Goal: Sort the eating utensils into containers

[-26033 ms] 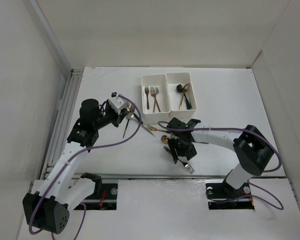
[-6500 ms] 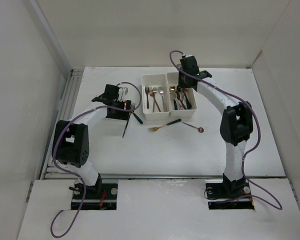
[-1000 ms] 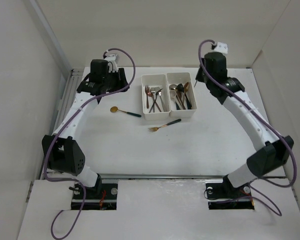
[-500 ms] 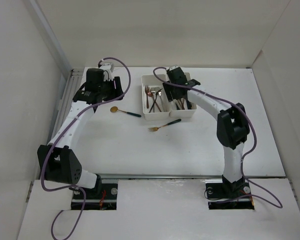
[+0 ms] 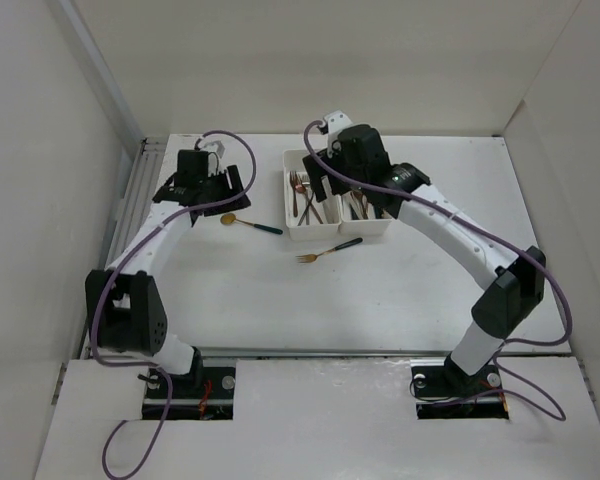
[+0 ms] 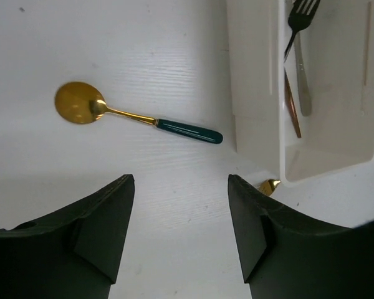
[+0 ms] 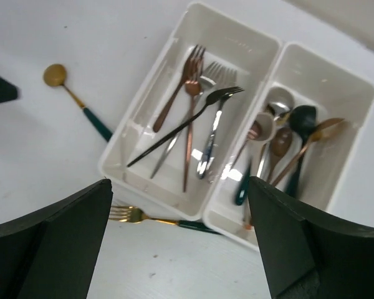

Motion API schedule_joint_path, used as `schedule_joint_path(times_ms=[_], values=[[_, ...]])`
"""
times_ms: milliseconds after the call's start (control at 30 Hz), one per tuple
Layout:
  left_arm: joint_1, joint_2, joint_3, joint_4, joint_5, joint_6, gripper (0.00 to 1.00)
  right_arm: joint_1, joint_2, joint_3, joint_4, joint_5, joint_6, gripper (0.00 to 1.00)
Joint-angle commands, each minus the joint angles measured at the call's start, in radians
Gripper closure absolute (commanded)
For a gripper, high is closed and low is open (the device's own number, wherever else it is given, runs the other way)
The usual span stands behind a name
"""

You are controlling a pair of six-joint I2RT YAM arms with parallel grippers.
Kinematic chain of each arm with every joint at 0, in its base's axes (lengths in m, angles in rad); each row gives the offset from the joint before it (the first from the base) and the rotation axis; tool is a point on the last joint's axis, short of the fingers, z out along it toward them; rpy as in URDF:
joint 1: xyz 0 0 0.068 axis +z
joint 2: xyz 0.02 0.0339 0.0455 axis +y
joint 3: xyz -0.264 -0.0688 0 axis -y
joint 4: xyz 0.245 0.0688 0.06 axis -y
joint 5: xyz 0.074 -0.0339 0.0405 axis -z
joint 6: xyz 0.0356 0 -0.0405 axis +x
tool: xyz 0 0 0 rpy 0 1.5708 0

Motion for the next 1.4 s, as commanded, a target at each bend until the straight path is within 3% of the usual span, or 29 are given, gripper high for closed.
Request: schedule_joint_path(times_ms=[0,133,200,333,500,800,933,967,1100,1133,1200,1367], values=[[-0.022,0.110,-0.003,0.004,0.042,-0.155,0.41,0.004,0.024,-0.048,0.027,0.028,0.121,0.06],[-0.134,0.232,0.112,-0.032,-0.030,-0.231,0.31,0.004,0.004,-0.058,0.027,0.084,0.207,0.06],[-0.154,0.273,0.153,-0.057,-0.075,-0.260,0.23,0.004,-0.006,-0.084,0.017,0.107,0.218,0.06],[-0.163,0.379,0.195,-0.111,-0.156,-0.314,0.19,0.004,-0.069,-0.154,0.017,0.148,0.241,0.06],[-0.163,0.436,0.207,-0.181,-0.291,-0.384,0.20,0.004,-0.148,-0.229,0.029,0.171,0.269,0.06],[-0.163,0.559,0.327,-0.204,-0.339,-0.395,0.21,-0.006,-0.175,-0.262,0.027,0.180,0.278,0.06],[-0.163,0.573,0.281,-0.184,-0.329,-0.384,0.35,-0.016,-0.175,-0.252,0.018,0.190,0.278,0.06],[-0.163,0.573,0.264,-0.184,-0.308,-0.375,0.46,-0.026,-0.175,-0.252,0.018,0.200,0.278,0.06],[-0.143,0.550,0.166,-0.154,-0.273,-0.355,0.70,-0.048,-0.185,-0.234,0.018,0.200,0.278,0.06],[-0.134,0.537,0.128,-0.154,-0.257,-0.355,0.83,-0.048,-0.185,-0.234,0.018,0.200,0.278,0.06],[-0.103,0.537,0.101,-0.141,-0.257,-0.341,0.98,-0.057,-0.185,-0.225,0.018,0.200,0.269,0.06],[-0.047,0.537,0.147,-0.140,-0.302,-0.297,1.00,-0.100,-0.160,-0.225,-0.005,0.200,0.272,0.05]])
